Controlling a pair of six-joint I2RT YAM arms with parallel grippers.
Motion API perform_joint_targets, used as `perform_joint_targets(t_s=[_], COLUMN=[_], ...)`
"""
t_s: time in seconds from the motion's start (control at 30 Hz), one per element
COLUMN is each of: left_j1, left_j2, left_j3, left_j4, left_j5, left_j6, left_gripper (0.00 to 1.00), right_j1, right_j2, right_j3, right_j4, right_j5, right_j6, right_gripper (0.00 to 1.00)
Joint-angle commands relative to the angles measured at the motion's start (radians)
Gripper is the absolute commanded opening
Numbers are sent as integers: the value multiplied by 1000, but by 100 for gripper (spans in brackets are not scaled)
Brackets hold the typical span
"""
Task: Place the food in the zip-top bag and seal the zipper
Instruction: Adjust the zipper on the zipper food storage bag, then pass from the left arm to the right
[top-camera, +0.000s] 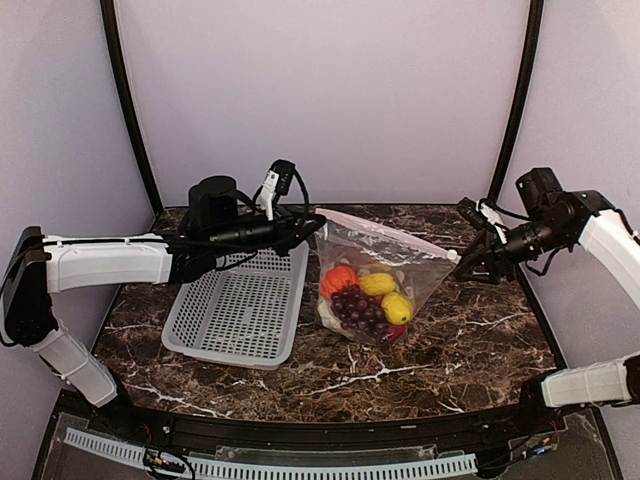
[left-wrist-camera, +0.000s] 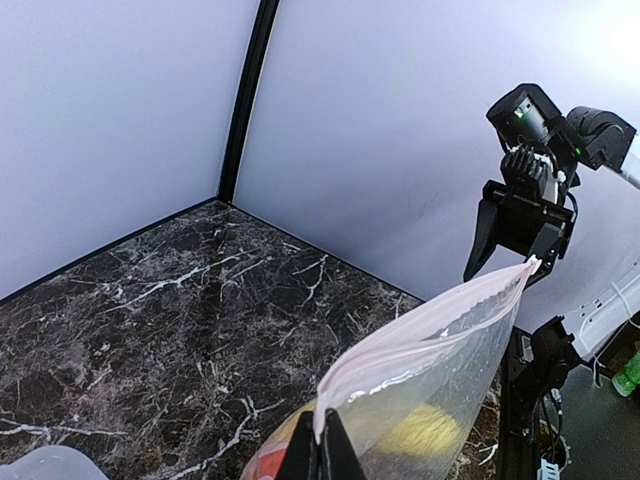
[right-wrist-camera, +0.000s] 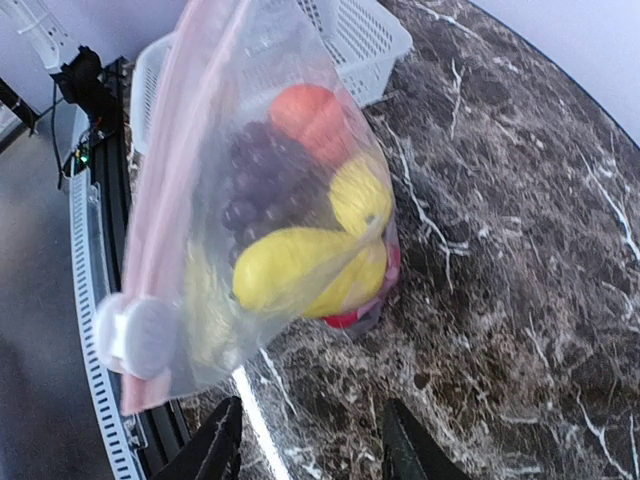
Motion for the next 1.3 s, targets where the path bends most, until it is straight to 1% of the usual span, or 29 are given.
perform_joint_targets(t_s=[0.0,0.13,0.3,0.47,0.6,0.67,0.83,0.9,0.97,1.0,1.03,1.07,1.1,1.13,1.17,1.2,1.23,1.27], left_j1=[2,2,1,2,1,1,2,2,1,1,1,1,0,-2,-8,-12,-24,-30], left_j2=[-18,-18,-10,-6,-4,-3,1,1,-11,-35,-54,-91,-111,-142,-153,-162,-159,-138], left_j3=[-8,-9,-7,-1,4,7,9,13,28,39,70,89,132,160,220,252,320,355], left_j4=[43,40,45,45,39,36,31,26,-34,-68,-154,-201,-282,-322,-392,-421,-474,-497], left_j5=[-11,-14,-9,-8,-7,-5,-2,0,-2,-21,-40,-83,-100,-123,-132,-136,-130,-100], left_j6=[-29,-33,-38,-38,-35,-33,-33,-30,7,65,98,148,173,218,242,284,301,321], left_gripper=[1,1,1,1,1,1,1,1,11,22,28,38,42,51,54,60,62,65], right_j1=[0,5,23,26,27,28,31,33,39,44,50,55,60,64,67,70,73,75], right_j2=[-71,-98,-83,-80,-81,-83,-89,-92,-96,-95,-90,-83,-76,-70,-63,-59,-57,-54], right_j3=[-29,-37,-38,-68,-85,-87,-87,-83,-63,-45,-24,-1,19,36,46,53,56,58], right_j4=[115,137,110,145,176,188,212,217,209,195,177,160,143,132,124,120,119,119], right_j5=[-186,-252,-252,-210,-188,-182,-189,-197,-198,-192,-182,-171,-163,-157,-154,-150,-150,-152], right_j6=[32,60,46,62,70,72,77,76,66,53,37,22,8,-5,-14,-20,-26,-29], right_gripper=[47,49,49,37,18,12,1,0,0,0,0,0,0,0,0,0,0,0])
